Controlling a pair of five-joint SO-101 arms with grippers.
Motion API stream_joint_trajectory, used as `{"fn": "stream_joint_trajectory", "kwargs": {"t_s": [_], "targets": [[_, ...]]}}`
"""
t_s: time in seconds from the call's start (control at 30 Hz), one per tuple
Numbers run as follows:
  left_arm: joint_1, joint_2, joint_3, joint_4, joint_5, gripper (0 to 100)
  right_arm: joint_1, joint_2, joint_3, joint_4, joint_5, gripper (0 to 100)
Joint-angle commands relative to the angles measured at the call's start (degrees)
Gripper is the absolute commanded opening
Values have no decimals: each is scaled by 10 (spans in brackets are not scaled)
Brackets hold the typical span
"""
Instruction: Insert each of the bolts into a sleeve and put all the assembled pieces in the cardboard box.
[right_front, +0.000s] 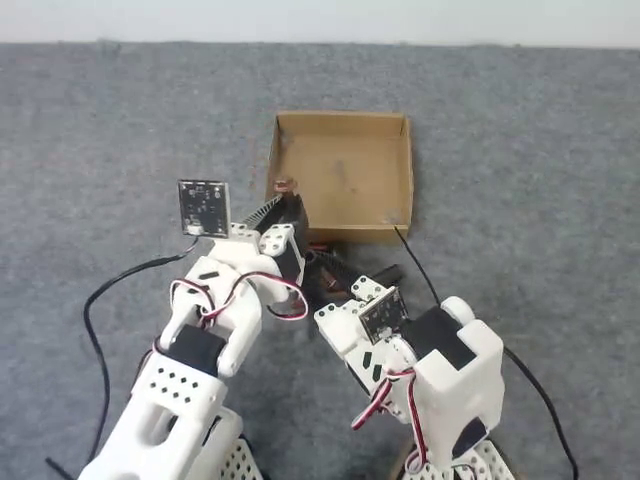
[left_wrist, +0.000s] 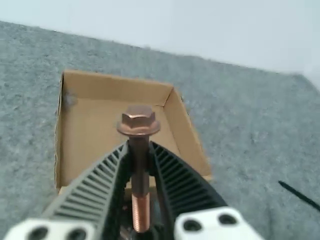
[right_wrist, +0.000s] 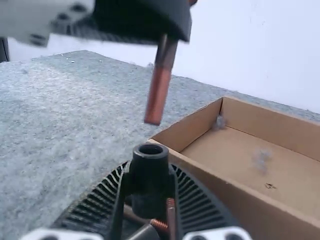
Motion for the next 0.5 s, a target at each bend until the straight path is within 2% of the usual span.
{"fn": "stream_joint_trajectory", "kwargs": {"t_s": [0.0,0.1,0.3,0.47], "targets": [[3,-22,6,0,-34,11,-7,-14,9,-2,10,6],[4,-22,43,-44,-53,11,-10,-14,8,-2,10,6],[25,-22,132,-227,-58,11,-10,-14,6,-2,10,6],[3,-23,134,-241,-62,11,-10,-14,10,-2,15,6]]}}
